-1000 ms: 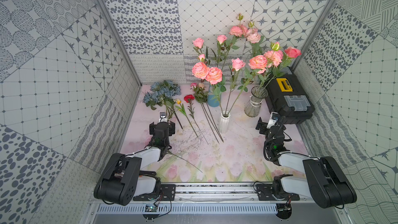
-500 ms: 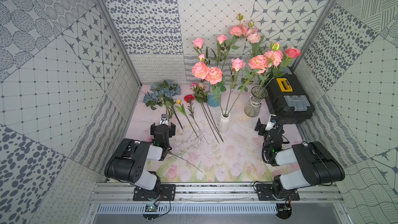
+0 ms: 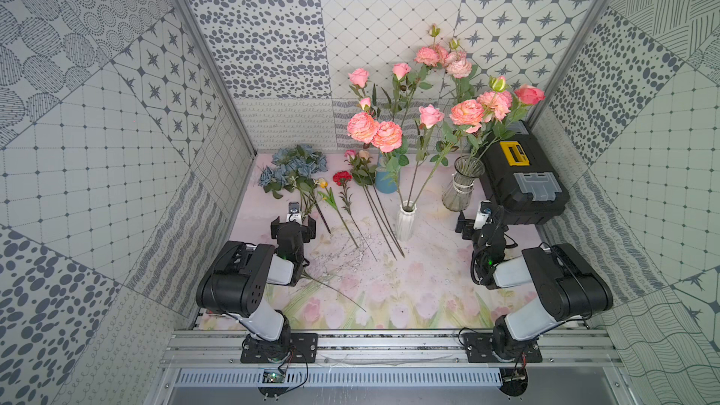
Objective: Place the pink flowers into the vase
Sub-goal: Reset both arms
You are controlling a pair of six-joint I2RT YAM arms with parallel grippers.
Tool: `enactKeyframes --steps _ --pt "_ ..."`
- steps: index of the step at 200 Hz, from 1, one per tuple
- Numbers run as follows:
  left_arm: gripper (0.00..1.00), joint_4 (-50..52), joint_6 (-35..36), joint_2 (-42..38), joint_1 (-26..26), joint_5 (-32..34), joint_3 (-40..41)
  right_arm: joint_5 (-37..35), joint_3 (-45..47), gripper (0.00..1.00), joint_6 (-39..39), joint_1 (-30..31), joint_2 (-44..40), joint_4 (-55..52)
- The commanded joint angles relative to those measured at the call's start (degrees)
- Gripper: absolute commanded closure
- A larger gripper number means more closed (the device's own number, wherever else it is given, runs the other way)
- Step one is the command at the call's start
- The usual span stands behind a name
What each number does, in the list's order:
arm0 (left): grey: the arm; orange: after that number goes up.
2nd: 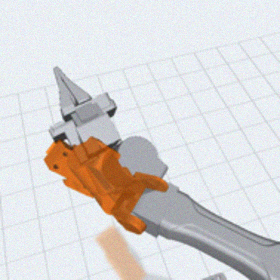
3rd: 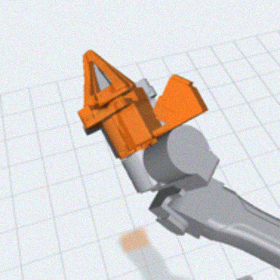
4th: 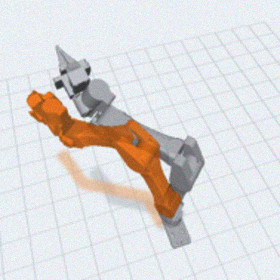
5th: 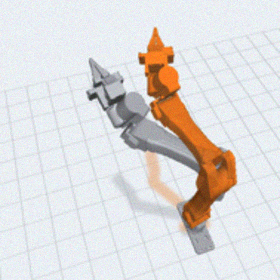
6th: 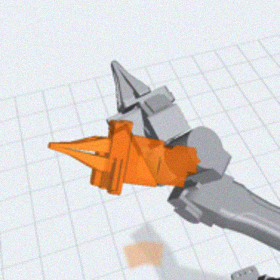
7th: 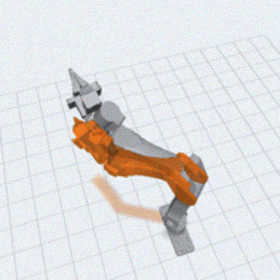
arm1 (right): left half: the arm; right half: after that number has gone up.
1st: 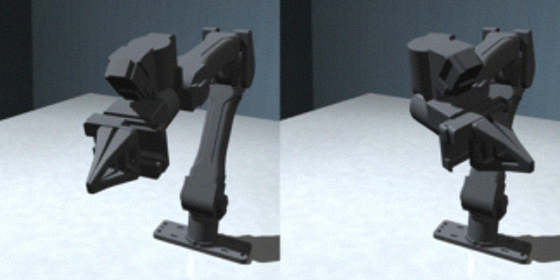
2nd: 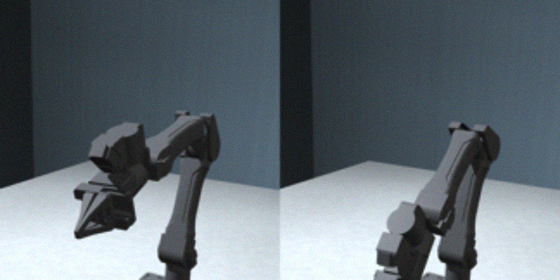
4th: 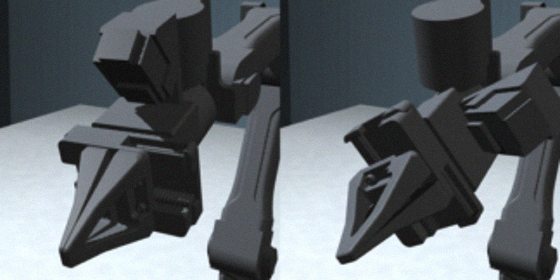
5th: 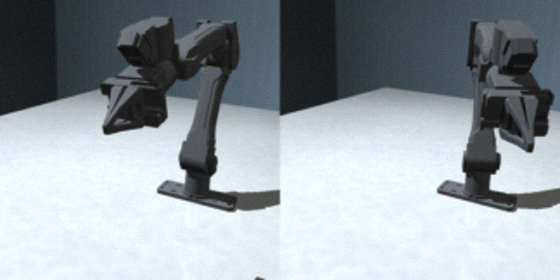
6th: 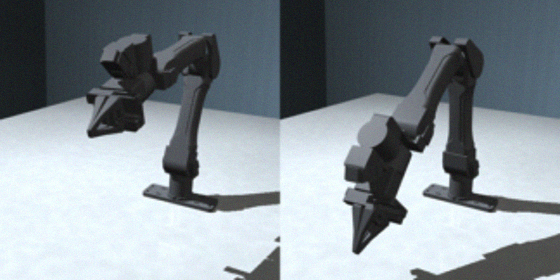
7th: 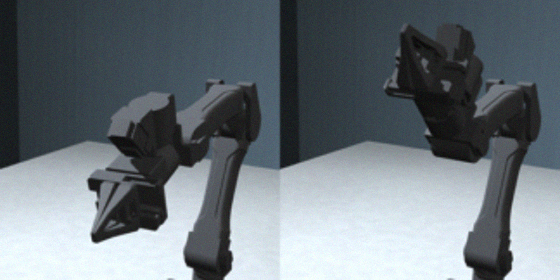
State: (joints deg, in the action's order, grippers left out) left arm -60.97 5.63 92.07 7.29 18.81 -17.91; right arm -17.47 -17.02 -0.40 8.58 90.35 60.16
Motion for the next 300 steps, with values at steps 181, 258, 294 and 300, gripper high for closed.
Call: enactKeyframes --steps 181,258,294,300 --pt "0.02 8.12 -5.63 -1.09 -4.18 -2.88 -4.24 3.95 -5.13 0.02 -1.09 -2.56 -0.92 -8.79" --pt "0.01 8.09 -5.65 -1.04 -4.29 -2.91 -4.31 4.02 -5.13 0.02 -1.09 -2.60 -0.91 -8.75" --pt "0.01 8.08 -5.63 -1.03 -4.23 -2.90 -4.28 4.03 -5.13 0.02 -1.05 -2.60 -0.96 -8.75" --pt "0.01 8.06 -5.63 -1.09 -4.28 -2.90 -4.28 4.01 -5.13 0.02 -1.03 -2.59 -0.88 -8.75"
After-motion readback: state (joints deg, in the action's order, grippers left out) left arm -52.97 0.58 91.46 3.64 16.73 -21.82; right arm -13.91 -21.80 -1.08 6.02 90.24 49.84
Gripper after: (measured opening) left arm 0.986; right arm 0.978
